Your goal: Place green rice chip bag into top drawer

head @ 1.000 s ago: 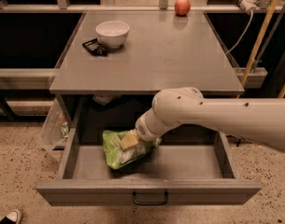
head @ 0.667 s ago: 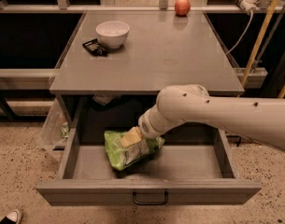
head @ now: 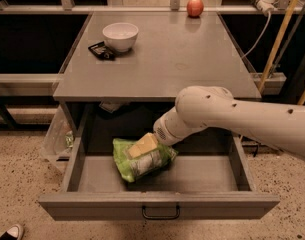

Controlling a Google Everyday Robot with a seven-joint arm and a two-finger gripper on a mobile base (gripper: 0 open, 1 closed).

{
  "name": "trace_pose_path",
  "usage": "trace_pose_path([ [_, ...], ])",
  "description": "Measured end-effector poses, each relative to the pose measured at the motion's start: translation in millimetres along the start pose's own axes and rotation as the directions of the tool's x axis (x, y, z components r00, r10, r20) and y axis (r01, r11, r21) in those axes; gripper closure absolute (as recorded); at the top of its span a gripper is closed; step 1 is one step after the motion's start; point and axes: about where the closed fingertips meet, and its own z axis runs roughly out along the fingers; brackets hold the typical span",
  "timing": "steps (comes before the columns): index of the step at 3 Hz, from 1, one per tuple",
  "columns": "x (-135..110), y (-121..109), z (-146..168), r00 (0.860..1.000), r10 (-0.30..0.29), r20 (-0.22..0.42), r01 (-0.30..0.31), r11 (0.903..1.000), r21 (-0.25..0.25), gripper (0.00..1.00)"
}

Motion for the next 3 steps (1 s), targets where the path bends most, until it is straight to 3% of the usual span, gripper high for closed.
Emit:
trace_pose_path([
  [3, 12.8, -11.5, -63.0, 0.999, -0.049, -0.013, 0.047, 0.9954, -0.083, 0.00],
])
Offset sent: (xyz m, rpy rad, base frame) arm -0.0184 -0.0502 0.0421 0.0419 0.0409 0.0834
